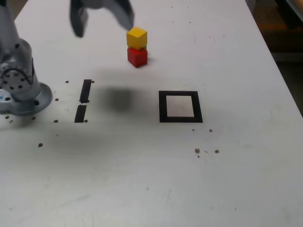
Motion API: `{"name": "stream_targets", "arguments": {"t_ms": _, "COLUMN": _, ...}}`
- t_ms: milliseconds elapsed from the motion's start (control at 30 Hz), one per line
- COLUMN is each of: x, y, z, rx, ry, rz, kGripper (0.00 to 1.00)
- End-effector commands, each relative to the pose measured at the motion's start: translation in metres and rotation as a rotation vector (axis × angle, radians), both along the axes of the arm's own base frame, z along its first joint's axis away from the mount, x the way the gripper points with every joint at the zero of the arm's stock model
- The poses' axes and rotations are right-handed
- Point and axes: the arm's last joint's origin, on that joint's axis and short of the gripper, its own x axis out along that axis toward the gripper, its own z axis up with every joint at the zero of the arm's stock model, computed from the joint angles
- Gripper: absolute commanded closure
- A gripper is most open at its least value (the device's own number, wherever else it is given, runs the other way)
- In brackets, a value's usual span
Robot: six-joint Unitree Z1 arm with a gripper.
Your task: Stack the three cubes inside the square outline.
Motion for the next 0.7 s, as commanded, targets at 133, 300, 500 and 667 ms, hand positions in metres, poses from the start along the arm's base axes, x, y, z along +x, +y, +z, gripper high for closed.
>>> {"name": "stream_targets", "arguments": {"t_ms": 133, "x": 0.037, "y": 0.044, "z": 0.018, "rx": 0.037, "ry": -0.1, "rz": 0.088, "kGripper": 0.0}}
{"name": "stream_targets", "arguments": {"t_ms": 300, "x": 0.035, "y": 0.075, "z": 0.0, "rx": 0.03, "ry": -0.058, "rz": 0.184, "kGripper": 0.0}}
{"name": "stream_targets", "arguments": {"t_ms": 500, "x": 0.035, "y": 0.091, "z": -0.018, "rx": 0.062, "ry": -0.044, "rz": 0.162, "kGripper": 0.0}}
{"name": "stream_targets", "arguments": {"t_ms": 667, "x": 0.043, "y": 0.097, "z": -0.047, "rx": 0.046, "ry": -0.03, "rz": 0.111, "kGripper": 0.01}}
